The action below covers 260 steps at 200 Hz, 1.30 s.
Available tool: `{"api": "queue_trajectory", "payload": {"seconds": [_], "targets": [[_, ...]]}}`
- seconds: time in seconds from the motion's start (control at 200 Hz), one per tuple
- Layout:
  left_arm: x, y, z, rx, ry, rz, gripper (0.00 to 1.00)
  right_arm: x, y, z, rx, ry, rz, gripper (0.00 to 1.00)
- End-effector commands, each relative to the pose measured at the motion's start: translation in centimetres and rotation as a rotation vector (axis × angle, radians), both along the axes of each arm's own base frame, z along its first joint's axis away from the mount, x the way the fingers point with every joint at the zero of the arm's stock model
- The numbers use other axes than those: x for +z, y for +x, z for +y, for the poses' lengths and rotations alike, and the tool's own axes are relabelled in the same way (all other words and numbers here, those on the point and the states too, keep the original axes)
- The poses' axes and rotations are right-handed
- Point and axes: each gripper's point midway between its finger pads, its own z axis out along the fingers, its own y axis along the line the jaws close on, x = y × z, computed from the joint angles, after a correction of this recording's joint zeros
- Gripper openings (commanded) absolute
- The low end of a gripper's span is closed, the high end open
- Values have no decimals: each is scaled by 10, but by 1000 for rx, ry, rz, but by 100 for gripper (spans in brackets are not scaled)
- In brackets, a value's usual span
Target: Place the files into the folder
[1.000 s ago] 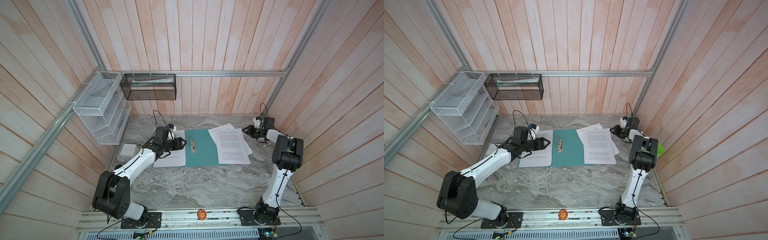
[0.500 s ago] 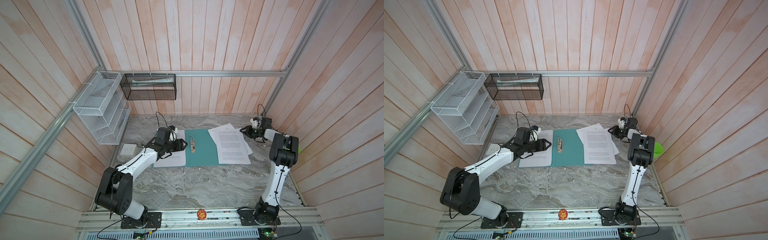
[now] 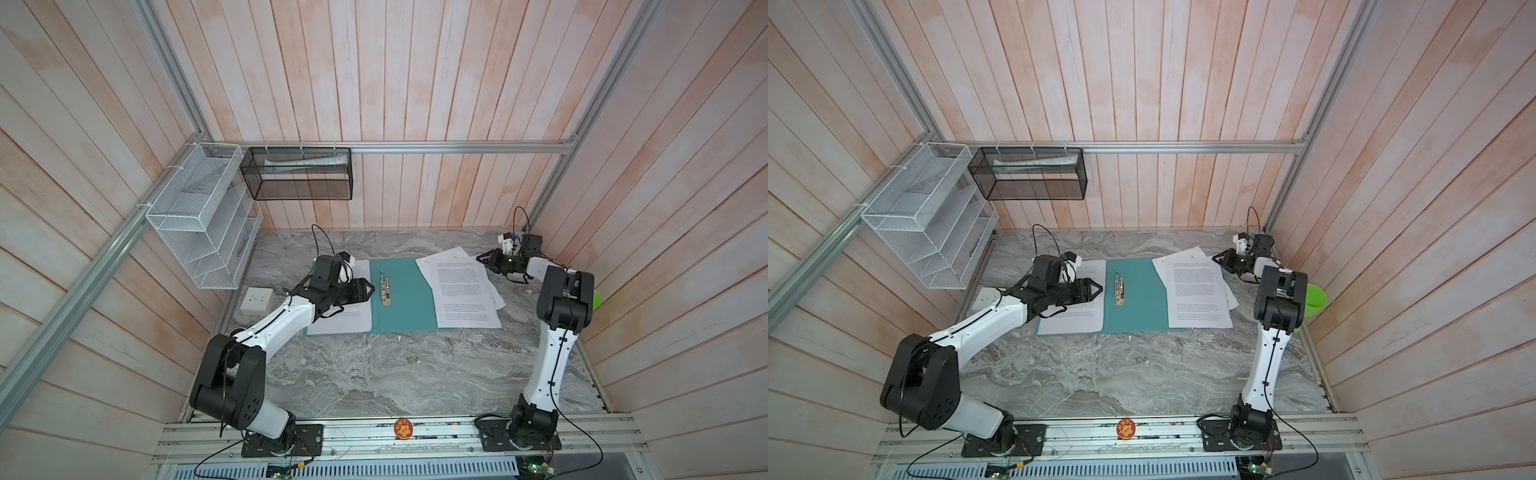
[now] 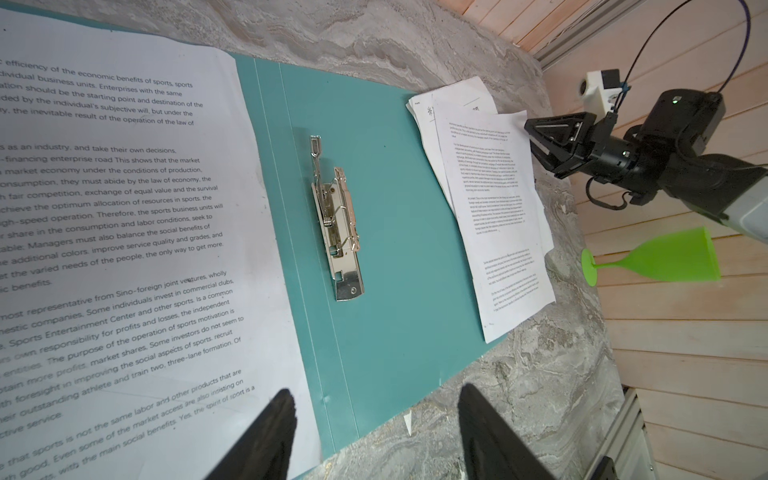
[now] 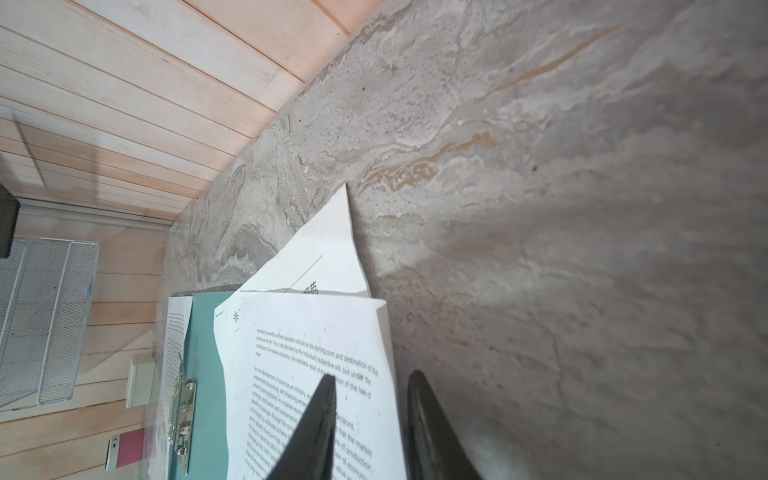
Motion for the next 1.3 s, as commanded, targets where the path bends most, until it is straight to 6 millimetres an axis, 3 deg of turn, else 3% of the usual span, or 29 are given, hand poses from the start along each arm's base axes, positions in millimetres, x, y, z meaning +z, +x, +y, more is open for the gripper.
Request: {"api": "queue_trajectory", "payload": {"seconds": [0.0,0.295,0.585,0.72,0.775,0.8,0.99,1.296], "targets": [[-16,-3,1,-1,17,33,65,-10,-2,14,50,18,20,25],[-25,-3,0,-2,23,56,65,-19,-12,33,114,10,59,23],[-31,-2,-1,-7,28,66,65,-29,-44,37,160,-38,152,25],[-34,-3,-2,-11,25,74,64,-16,-53,44,177,-2,135,22],[-35,-3,-2,-11,26,74,64,-9,-54,50,192,30,124,10],[-36,-3,-2,-12,27,73,64,-6,-55,54,198,43,121,0],[-36,-5,1,5,27,68,64,17,-57,100,250,117,82,0],[-39,-12,8,32,30,65,63,44,-33,144,58,268,52,0]]}}
